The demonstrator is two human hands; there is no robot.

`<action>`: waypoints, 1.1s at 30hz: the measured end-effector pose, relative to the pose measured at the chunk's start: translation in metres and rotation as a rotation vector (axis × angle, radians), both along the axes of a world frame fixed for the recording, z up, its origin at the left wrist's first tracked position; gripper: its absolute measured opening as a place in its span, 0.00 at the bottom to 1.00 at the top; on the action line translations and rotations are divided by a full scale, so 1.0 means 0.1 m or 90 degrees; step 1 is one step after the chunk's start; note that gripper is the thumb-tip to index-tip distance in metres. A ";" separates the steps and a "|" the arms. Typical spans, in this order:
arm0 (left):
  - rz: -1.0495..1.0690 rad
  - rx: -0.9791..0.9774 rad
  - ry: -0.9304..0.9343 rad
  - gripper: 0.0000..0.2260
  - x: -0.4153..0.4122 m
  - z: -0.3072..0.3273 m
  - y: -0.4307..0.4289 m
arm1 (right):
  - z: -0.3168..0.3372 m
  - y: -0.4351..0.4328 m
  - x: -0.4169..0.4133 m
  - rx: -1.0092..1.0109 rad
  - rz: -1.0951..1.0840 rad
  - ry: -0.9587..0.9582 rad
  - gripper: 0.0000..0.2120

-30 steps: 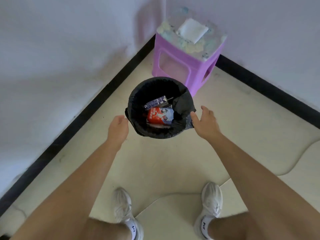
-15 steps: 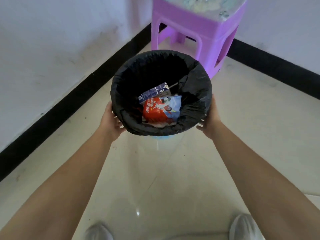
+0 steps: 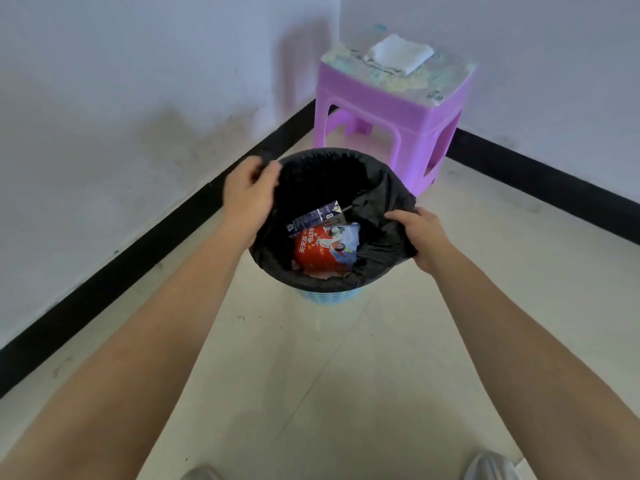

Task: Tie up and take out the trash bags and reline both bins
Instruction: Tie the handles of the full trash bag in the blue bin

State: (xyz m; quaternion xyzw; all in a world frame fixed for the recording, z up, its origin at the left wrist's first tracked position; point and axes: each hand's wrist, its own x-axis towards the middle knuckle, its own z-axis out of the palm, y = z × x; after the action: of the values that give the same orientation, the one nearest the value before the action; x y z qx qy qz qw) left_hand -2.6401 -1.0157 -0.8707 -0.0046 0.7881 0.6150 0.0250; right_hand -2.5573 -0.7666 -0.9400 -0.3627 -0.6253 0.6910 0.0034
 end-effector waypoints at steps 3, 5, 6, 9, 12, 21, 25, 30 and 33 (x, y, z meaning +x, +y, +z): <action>-0.189 -0.080 0.128 0.10 0.19 0.24 0.38 | 0.06 -0.22 -0.02 0.120 -0.025 -0.017 0.05; -0.271 -0.164 0.228 0.13 0.29 0.38 0.59 | 0.04 -0.31 -0.01 0.163 -0.013 -0.032 0.08; -0.285 -0.183 0.267 0.13 0.33 0.44 0.66 | 0.02 -0.32 0.00 0.181 0.000 -0.041 0.08; -0.276 -0.215 0.371 0.11 0.32 0.49 0.66 | 0.05 -0.27 0.07 0.279 0.082 -0.082 0.21; -0.275 -0.216 0.332 0.12 0.20 0.46 0.46 | 0.24 -0.17 0.10 0.381 0.033 -0.099 0.35; -0.144 -0.107 0.280 0.12 -0.01 0.61 0.05 | 0.81 -0.06 -0.15 0.476 -0.044 0.315 0.05; -0.049 0.103 0.144 0.09 -0.03 0.60 0.04 | 0.80 0.04 -0.18 0.430 0.010 0.212 0.21; 0.042 -0.043 0.128 0.17 0.01 0.18 0.10 | 0.45 0.25 -0.08 0.249 0.028 0.033 0.19; 0.125 -0.214 0.102 0.22 0.03 -0.23 0.09 | 0.36 0.26 0.01 0.247 0.062 -0.043 0.18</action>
State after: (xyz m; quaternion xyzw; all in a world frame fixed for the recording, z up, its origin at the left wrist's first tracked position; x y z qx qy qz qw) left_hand -2.6375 -1.0071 -0.8938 -0.0366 0.8748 0.4729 -0.0987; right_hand -2.5568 -0.7406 -0.9038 -0.3476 -0.7633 0.5442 0.0185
